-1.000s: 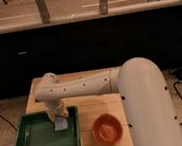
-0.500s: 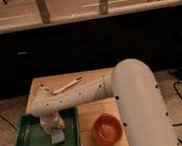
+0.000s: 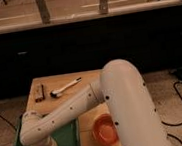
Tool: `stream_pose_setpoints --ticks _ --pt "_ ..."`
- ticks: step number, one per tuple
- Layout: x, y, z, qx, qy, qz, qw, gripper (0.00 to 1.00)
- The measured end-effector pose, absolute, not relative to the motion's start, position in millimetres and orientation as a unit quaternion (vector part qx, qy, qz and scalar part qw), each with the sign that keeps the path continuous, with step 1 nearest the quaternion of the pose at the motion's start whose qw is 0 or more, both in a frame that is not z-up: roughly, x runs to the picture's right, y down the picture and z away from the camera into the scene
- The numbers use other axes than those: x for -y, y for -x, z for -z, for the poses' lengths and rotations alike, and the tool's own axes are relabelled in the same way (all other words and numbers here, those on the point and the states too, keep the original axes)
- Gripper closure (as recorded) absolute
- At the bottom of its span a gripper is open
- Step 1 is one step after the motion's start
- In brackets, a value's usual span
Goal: Wipe tray with sponge
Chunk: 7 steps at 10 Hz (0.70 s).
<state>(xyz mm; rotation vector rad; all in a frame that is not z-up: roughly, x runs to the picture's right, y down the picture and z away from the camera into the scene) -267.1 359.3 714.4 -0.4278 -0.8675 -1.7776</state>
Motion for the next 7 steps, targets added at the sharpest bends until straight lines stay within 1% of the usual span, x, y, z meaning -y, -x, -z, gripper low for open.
stream_pose_setpoints --ticks 2,4,7 --pt "-351.8 239.0 -714.6 0.358 0.185 0.739 0.541 1.00" --pt "-334.4 216.3 -720.8 0.350 0.190 0.731 0.555 1.00" --pt "-308.5 208.6 -730.8 0.336 0.193 0.726 0.568 1.00"
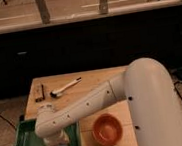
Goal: Wipe tray with sponge
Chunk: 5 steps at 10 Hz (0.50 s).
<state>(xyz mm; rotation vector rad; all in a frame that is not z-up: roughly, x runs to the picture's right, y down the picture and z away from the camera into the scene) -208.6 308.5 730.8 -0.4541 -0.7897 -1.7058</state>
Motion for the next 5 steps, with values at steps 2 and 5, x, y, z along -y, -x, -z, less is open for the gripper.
stream_pose_setpoints --ticks 2,5 --pt "-287.4 206.3 -742.1 0.329 0.196 0.727 0.570 1.00" --pt "-275.1 237.7 -746.5 0.337 0.188 0.742 0.548 1.00"
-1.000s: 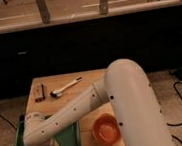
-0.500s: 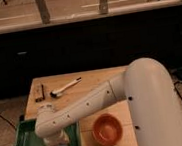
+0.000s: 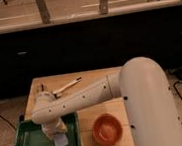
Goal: Wipe tray with sponge
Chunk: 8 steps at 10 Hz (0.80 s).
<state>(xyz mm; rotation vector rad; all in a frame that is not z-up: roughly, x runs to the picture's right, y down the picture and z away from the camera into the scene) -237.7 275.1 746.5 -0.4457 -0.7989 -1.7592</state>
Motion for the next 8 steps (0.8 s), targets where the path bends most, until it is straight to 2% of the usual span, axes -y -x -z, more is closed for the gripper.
stream_pose_setpoints --ticks 4,8 --pt "-287.2 278.7 -736.5 0.356 0.178 0.773 0.494 1.00" --pt "-332.5 264.0 -703.7 0.366 0.181 0.778 0.477 1.00"
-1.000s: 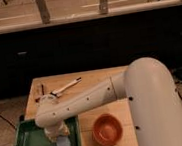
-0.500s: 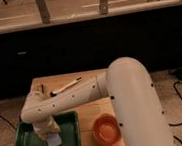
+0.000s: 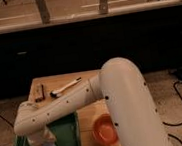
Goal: Wipe tray with sponge
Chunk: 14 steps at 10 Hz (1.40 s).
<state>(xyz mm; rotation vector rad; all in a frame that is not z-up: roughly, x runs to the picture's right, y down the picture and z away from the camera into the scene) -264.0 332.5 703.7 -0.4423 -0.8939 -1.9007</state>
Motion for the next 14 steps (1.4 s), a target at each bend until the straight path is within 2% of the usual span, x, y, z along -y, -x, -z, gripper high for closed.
stream_pose_setpoints --ticks 3,7,12,14 --pt "-336.8 221.0 -697.2 0.354 0.192 0.765 0.503 1.00" --pt "-302.2 187.3 -718.4 0.330 0.205 0.748 0.538 1.00" --pt "-277.8 224.9 -729.1 0.334 0.191 0.763 0.519 1.00" --pt "-281.6 261.4 -725.8 0.347 0.178 0.785 0.482 1.00"
